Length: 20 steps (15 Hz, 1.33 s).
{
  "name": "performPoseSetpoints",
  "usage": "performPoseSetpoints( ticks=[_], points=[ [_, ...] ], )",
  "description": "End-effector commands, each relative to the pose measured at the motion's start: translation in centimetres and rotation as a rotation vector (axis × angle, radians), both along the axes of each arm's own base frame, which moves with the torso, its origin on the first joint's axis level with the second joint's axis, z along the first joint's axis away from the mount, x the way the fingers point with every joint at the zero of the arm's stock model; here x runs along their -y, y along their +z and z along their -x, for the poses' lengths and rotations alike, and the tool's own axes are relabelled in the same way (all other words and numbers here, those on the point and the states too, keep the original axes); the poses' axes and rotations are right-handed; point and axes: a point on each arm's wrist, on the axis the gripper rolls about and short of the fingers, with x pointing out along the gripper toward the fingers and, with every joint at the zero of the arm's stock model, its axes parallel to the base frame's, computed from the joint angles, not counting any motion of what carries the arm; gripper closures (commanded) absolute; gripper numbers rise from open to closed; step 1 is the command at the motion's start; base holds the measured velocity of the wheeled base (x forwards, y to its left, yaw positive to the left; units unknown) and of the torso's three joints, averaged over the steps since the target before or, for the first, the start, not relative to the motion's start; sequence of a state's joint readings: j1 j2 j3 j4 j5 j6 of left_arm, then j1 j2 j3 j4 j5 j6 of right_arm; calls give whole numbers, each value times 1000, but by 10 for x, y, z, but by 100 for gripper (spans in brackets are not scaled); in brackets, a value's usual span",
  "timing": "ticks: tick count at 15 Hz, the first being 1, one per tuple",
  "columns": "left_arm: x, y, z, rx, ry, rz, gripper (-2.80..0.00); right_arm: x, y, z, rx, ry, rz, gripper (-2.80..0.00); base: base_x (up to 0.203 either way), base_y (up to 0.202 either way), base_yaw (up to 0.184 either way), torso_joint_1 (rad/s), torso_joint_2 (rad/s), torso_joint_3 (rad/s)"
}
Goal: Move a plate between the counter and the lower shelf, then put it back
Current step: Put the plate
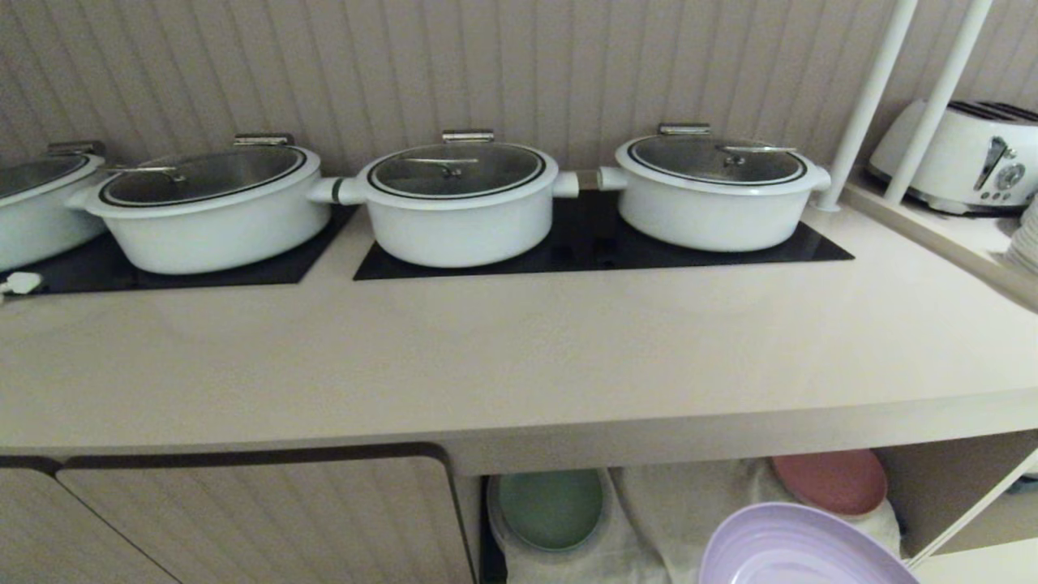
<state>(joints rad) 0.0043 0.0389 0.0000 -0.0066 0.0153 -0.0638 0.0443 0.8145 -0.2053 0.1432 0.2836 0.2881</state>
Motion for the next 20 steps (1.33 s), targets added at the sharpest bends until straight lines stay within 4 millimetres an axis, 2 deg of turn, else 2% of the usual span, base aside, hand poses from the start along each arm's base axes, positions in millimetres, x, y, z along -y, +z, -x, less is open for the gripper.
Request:
performPoseSetpoints(
  ticks=[1, 7, 20],
  points=[
    [0, 0, 0, 0, 0, 1, 0, 0, 1, 0, -1, 2, -2, 0, 0, 0, 0, 264, -551, -302],
    [0, 0, 0, -1, 0, 1, 0, 0, 0, 0, -3, 2, -2, 0, 0, 0, 0, 278, -591, -310],
    [0, 0, 0, 5, 0, 1, 0, 0, 1, -1, 0, 4, -4, 0, 0, 0, 0, 170, -343, -178]
  ],
)
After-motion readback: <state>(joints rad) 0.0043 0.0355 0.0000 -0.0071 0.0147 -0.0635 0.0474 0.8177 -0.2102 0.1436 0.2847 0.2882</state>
